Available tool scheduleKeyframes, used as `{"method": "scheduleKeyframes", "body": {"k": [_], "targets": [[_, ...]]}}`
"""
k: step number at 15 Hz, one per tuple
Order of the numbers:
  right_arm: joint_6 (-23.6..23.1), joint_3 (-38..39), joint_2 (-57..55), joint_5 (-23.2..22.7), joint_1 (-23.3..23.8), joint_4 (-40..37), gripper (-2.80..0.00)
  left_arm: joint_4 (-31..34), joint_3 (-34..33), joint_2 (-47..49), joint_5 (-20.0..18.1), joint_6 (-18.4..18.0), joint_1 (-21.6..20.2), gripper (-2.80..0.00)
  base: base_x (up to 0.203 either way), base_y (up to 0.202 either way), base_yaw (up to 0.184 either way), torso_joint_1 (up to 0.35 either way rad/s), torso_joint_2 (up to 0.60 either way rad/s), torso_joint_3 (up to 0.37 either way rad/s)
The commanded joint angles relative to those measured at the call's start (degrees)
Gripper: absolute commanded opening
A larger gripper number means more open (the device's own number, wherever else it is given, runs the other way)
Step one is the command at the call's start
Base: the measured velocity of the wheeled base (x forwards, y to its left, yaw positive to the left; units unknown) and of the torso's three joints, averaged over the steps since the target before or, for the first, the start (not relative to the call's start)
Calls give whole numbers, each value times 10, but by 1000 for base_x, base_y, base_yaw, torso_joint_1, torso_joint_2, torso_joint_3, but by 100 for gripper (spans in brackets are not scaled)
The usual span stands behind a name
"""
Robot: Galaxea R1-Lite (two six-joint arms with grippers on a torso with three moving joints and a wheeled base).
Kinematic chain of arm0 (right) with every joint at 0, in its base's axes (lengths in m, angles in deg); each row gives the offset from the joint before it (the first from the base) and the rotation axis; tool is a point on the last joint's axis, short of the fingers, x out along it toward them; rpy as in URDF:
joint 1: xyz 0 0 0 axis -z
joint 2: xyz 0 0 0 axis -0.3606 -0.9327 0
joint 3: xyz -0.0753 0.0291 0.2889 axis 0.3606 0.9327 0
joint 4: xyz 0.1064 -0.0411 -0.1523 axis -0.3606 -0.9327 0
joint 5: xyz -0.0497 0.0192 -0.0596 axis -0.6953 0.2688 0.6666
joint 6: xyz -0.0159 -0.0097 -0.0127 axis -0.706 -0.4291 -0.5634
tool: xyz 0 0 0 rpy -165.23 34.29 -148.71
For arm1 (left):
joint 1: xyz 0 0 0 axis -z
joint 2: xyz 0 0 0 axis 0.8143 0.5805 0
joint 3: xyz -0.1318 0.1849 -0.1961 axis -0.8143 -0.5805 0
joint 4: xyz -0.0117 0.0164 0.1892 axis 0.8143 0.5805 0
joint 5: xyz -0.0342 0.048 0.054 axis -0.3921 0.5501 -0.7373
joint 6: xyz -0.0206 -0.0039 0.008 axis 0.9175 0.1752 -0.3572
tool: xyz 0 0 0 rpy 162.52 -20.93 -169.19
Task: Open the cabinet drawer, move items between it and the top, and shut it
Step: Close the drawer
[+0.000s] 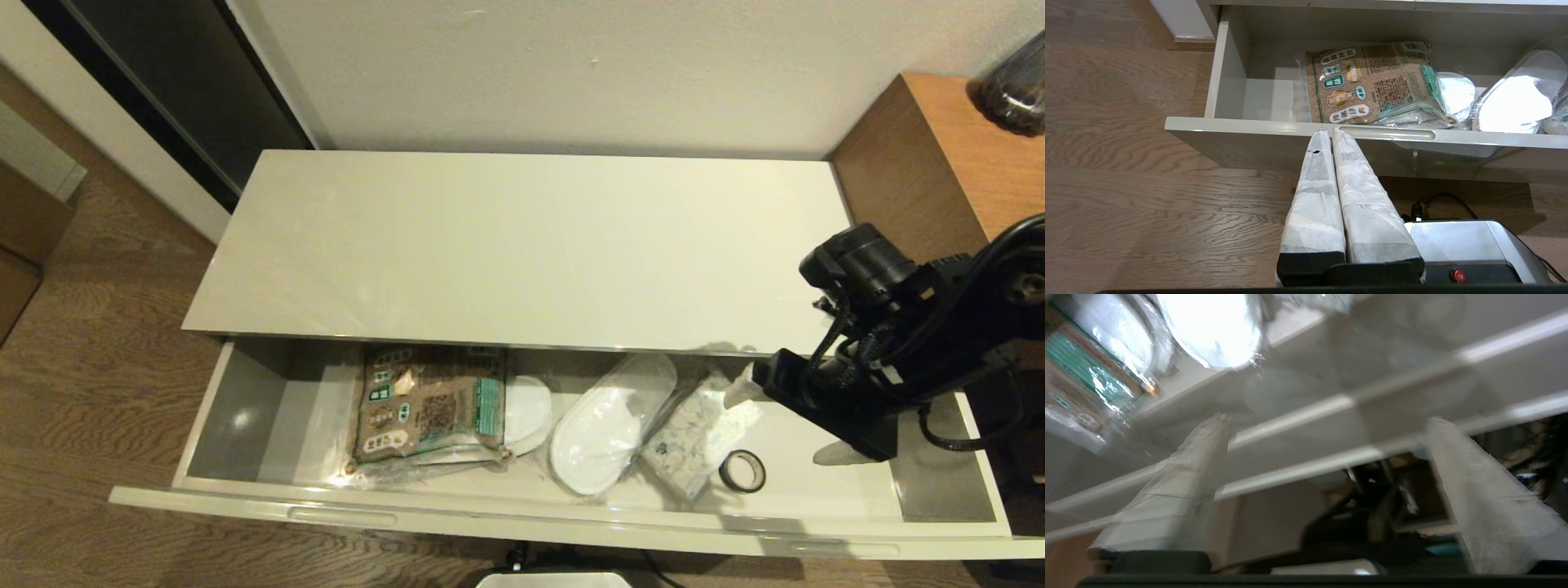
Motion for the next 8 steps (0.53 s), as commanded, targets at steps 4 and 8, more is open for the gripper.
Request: {"method": "scheduleKeyframes", "body": {"k": [4,8], "targets": [[-48,100,72,-6,-9,22,-280,0,0,1,0,1,0,-280,0,0,0,0,0,0],[-123,208,64,-11,-2,105,-280,0,0,1,0,1,0,-280,0,0,0,0,0,0]]}}
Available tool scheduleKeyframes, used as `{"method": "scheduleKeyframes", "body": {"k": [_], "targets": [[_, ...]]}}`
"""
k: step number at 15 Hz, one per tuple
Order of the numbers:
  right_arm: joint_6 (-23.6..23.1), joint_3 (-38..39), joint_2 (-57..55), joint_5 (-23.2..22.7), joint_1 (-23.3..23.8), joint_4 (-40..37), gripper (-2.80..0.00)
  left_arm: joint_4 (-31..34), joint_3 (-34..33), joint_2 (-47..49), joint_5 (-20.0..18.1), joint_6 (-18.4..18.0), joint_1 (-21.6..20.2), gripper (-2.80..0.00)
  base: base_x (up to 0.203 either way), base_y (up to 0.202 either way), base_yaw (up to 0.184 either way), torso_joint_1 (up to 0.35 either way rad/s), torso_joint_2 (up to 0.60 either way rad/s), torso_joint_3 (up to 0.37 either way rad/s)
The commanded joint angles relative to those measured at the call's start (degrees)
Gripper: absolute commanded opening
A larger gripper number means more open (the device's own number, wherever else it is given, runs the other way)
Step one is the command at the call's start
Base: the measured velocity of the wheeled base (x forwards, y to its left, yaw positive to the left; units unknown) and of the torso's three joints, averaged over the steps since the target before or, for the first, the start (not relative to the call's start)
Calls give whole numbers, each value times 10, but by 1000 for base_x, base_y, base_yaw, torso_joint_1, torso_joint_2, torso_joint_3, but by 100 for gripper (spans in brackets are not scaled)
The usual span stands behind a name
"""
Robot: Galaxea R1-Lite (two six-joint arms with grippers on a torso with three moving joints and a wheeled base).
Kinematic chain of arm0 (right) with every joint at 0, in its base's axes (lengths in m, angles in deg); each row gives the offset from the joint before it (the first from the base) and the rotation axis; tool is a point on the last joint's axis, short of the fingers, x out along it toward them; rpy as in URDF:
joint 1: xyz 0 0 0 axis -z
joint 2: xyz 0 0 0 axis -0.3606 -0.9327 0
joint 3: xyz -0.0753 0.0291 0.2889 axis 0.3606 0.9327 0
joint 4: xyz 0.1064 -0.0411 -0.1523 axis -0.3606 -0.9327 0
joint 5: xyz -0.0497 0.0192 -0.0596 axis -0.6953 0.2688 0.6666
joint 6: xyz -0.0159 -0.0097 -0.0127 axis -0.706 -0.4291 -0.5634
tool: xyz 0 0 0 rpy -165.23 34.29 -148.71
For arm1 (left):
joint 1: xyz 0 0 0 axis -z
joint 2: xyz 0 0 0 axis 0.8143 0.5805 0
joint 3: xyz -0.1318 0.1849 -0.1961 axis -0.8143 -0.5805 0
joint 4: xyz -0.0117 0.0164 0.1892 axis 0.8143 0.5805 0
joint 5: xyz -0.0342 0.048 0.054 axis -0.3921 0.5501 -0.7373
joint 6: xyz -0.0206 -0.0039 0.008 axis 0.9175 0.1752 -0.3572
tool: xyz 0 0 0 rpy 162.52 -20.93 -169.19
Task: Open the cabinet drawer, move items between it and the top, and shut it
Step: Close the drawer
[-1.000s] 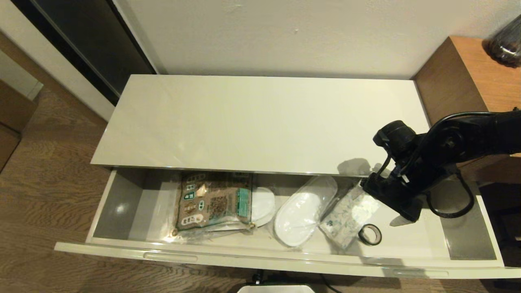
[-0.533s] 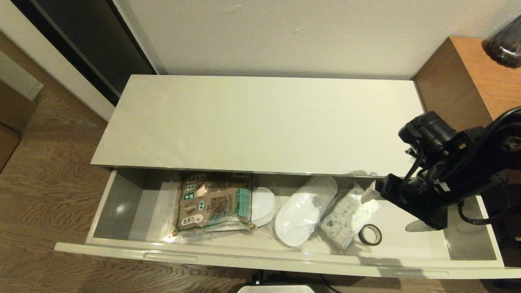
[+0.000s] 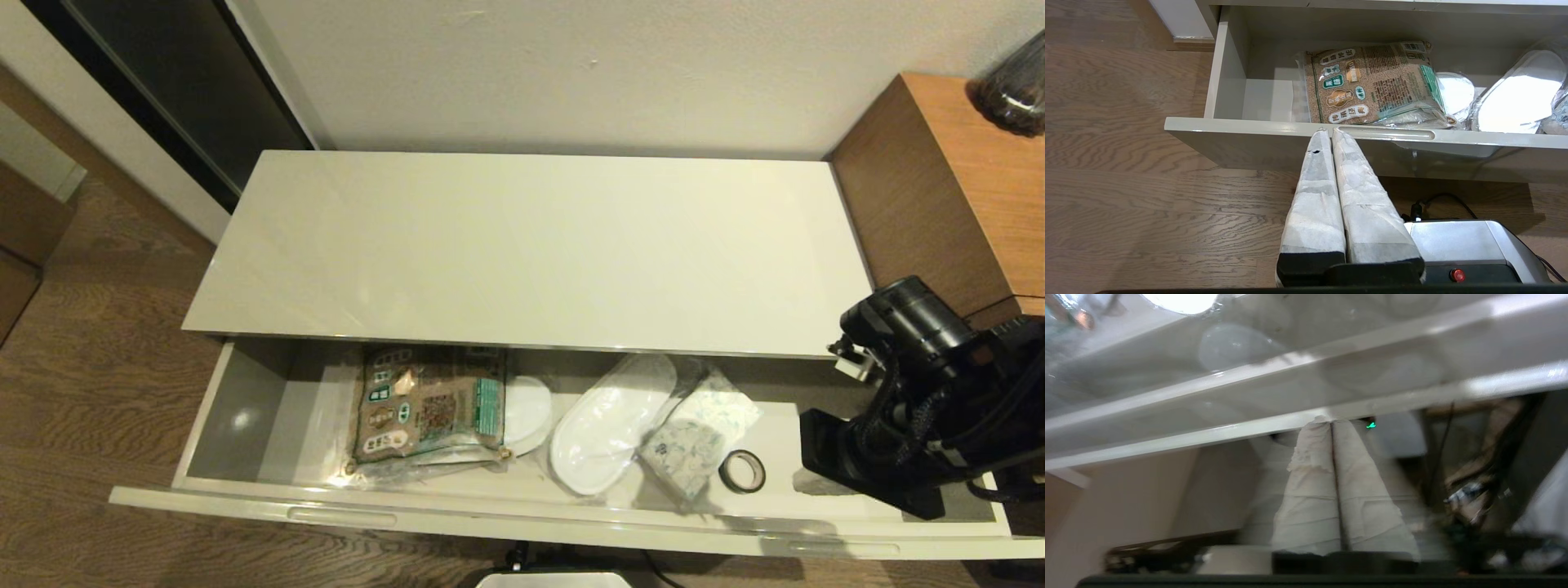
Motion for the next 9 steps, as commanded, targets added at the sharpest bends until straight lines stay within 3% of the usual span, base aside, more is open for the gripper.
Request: {"method": "scheduleKeyframes", "body": {"k": [1,4,6,9], "targets": [[-50,88,-6,-9,5,62,-280,0,0,1,0,0,0,-280,0,0,0,0,0,0],[-114,169,-26,-31,17,137,-280,0,0,1,0,0,0,-280,0,0,0,0,0,0],[-185,200,-21,-39,30,149,-280,0,0,1,0,0,0,-280,0,0,0,0,0,0],[-209,216,-26,-40,37,173,-280,0,0,1,0,0,0,-280,0,0,0,0,0,0]]}}
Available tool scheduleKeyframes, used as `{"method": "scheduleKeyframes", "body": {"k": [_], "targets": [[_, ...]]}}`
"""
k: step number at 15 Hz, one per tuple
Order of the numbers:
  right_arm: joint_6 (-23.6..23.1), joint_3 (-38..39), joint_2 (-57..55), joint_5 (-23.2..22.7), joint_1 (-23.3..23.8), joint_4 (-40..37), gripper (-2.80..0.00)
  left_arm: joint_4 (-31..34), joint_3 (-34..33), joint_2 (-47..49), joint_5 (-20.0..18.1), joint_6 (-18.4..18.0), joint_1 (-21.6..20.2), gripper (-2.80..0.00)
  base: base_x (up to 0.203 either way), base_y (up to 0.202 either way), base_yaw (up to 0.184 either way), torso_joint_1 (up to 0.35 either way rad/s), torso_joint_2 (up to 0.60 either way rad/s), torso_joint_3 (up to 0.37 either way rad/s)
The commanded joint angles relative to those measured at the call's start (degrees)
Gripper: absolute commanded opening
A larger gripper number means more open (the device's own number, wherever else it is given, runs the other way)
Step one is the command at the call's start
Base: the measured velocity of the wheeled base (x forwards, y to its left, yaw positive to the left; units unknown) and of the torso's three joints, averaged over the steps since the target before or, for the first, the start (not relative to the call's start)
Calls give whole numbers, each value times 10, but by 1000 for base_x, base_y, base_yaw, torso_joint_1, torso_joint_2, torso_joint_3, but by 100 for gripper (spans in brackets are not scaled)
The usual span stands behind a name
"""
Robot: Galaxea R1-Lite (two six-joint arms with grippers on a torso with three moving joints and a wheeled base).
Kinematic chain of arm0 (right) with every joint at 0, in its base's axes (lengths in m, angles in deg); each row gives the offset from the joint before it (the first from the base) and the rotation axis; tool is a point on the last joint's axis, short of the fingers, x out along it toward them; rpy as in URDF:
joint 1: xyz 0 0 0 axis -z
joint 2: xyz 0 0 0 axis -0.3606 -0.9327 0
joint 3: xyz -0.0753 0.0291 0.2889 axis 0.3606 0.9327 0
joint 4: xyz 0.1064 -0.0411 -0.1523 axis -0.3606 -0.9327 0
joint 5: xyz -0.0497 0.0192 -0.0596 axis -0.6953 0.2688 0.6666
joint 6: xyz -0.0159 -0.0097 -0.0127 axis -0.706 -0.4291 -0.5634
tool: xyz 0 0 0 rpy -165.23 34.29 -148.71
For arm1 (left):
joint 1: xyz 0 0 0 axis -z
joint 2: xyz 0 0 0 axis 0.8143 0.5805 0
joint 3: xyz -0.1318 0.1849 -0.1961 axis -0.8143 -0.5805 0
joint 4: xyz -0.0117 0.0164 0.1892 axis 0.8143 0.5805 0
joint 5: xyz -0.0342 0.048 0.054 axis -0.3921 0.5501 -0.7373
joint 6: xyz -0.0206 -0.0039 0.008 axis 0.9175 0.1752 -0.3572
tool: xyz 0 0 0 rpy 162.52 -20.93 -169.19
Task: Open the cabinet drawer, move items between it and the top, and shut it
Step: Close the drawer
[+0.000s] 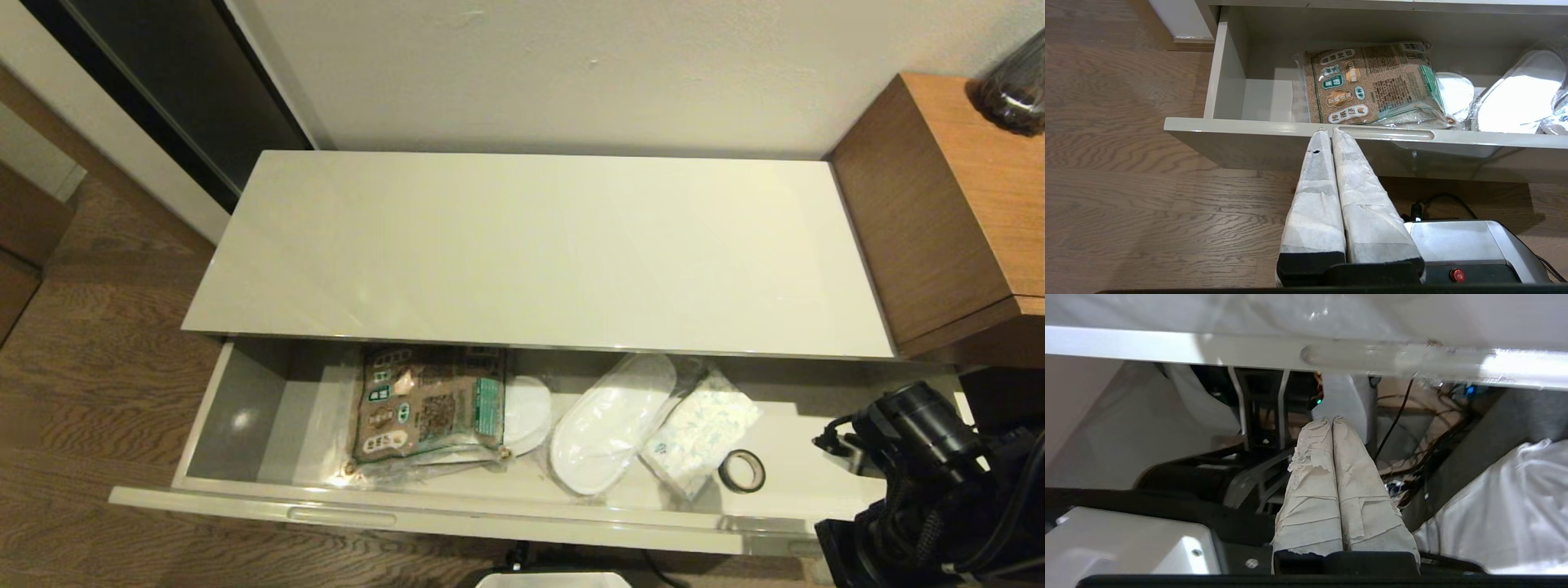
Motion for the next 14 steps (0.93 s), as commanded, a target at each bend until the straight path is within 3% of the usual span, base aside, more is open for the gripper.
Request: {"method": "scheduleKeyframes", "body": {"k": [1,4,9,14], "targets": [[-6,9,-22,3,3,5,-280,0,0,1,0,0,0,-280,0,0,0,0,0,0],[-7,8,-61,8,3,5,-280,0,0,1,0,0,0,-280,0,0,0,0,0,0],[12,-22,-130,53,5,19,-280,0,0,1,0,0,0,-280,0,0,0,0,0,0],[134,-108,-154,77,13,47,-280,0,0,1,0,0,0,-280,0,0,0,0,0,0]]}}
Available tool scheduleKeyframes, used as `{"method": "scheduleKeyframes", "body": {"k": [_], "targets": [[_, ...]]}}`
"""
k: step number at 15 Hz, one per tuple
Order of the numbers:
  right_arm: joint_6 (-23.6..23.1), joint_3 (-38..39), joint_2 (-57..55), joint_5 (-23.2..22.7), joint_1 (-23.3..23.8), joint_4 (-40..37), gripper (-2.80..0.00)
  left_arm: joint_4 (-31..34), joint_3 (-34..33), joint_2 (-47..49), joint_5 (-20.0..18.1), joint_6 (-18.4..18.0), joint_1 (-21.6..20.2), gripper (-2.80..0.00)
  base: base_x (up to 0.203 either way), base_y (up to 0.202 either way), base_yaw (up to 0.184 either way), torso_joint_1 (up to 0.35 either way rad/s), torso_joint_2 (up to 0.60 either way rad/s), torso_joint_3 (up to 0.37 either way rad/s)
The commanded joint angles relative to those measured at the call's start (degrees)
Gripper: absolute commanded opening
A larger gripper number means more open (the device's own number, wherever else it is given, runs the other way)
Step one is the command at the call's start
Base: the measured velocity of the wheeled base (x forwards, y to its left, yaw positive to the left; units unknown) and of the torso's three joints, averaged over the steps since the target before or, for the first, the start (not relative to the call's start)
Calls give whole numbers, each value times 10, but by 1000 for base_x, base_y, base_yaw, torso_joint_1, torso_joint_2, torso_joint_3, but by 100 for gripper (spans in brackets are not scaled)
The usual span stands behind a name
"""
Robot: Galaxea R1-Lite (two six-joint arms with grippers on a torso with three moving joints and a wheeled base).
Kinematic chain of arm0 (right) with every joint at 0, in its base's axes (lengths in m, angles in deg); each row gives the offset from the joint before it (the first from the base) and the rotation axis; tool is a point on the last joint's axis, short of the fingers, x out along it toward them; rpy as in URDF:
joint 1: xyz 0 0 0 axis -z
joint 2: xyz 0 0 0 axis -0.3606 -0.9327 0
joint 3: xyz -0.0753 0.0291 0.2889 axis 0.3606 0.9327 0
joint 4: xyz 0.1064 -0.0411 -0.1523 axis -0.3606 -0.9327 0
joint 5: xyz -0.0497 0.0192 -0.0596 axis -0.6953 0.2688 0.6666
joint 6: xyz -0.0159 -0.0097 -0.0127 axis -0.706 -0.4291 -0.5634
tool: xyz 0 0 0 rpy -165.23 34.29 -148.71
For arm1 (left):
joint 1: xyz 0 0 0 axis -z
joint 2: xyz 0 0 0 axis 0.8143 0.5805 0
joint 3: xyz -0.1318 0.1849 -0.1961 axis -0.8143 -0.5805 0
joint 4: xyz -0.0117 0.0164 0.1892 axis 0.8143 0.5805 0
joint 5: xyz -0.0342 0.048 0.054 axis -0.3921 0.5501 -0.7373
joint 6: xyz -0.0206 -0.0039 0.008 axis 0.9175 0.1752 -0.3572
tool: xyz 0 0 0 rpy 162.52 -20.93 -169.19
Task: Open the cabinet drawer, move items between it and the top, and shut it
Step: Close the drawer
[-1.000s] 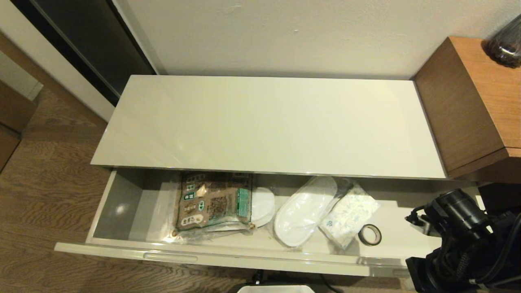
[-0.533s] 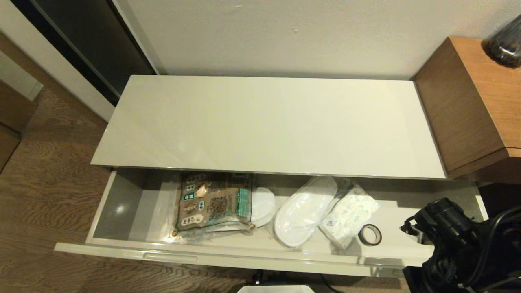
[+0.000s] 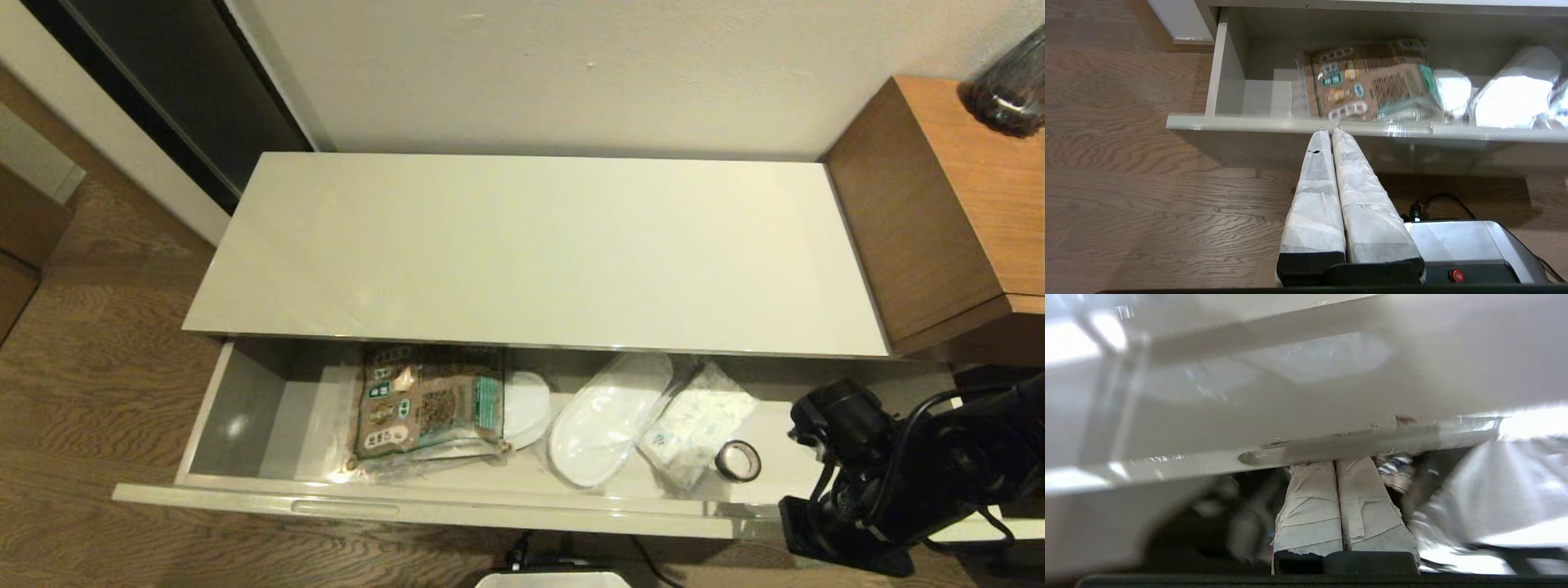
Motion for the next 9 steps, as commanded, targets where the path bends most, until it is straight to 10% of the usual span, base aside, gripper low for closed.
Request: {"method": "scheduleKeyframes", "body": {"k": [1,9], "targets": [[42,-39,-17,17,3,14,-280,0,0,1,0,0,0,-280,0,0,0,0,0,0],[170,-296,3,84,7,-146,-280,0,0,1,0,0,0,-280,0,0,0,0,0,0]]}}
